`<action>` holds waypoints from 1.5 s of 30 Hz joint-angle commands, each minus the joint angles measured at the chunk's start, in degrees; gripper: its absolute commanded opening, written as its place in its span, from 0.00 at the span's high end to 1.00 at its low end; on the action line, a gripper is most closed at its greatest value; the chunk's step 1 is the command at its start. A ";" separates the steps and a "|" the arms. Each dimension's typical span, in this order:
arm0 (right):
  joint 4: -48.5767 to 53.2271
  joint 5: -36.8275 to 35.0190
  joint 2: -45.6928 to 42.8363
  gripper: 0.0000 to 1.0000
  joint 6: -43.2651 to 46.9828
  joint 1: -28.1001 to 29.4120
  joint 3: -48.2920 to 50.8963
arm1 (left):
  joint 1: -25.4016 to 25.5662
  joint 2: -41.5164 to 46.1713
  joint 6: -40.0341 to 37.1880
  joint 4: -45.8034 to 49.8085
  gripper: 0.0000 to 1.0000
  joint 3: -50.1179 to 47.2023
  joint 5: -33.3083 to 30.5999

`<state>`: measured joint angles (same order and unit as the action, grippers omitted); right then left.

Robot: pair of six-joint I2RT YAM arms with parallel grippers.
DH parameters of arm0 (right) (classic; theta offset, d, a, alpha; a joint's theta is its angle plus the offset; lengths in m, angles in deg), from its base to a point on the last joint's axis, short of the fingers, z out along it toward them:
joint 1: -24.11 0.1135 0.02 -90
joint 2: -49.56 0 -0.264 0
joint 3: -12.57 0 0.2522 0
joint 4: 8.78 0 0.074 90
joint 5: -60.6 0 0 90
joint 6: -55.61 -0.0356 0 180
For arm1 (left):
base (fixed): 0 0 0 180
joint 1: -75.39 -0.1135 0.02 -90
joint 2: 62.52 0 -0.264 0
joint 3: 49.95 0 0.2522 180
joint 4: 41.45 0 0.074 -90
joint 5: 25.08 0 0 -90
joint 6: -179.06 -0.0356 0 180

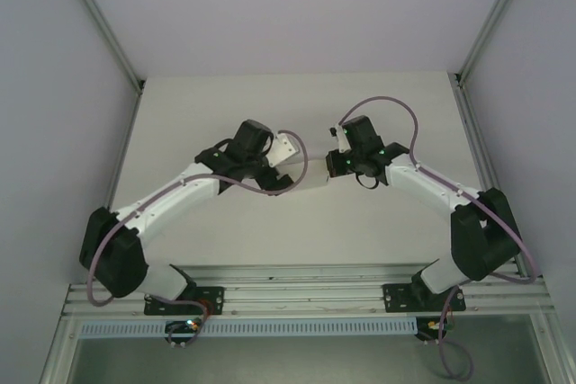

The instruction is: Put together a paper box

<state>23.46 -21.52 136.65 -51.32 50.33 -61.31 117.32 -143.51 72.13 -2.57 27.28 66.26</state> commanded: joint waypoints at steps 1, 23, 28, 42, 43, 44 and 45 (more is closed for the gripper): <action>4.68 -1.46 1.86 1.00 -1.10 0.42 -1.80 | -0.34 1.91 12.84 -0.08 0.02 -0.85 -6.97; 8.63 0.76 3.59 1.00 -2.36 0.44 -5.54 | -3.99 -7.16 19.28 7.80 0.60 5.22 1.84; 8.77 1.16 3.90 1.00 -2.58 0.44 -5.64 | -3.93 -9.36 19.85 9.29 0.75 7.31 0.99; 10.24 -2.73 4.99 1.00 -4.66 2.18 -6.92 | -6.20 -15.89 32.50 19.53 1.00 16.67 8.68; 10.62 -3.38 5.15 1.00 -5.02 2.33 -7.15 | -6.69 -16.74 32.79 20.86 1.00 17.61 8.63; 11.06 -4.17 5.28 1.00 -5.37 2.49 -7.49 | -7.17 -17.45 33.65 21.93 1.00 18.45 8.86; 11.53 -5.06 5.45 1.00 -5.40 2.79 -7.92 | -7.89 -17.98 34.27 22.67 1.00 19.13 10.05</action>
<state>30.63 -23.91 140.41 -55.14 52.17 -68.13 110.53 -159.97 102.25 15.27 43.80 71.77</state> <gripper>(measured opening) 0.039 0.048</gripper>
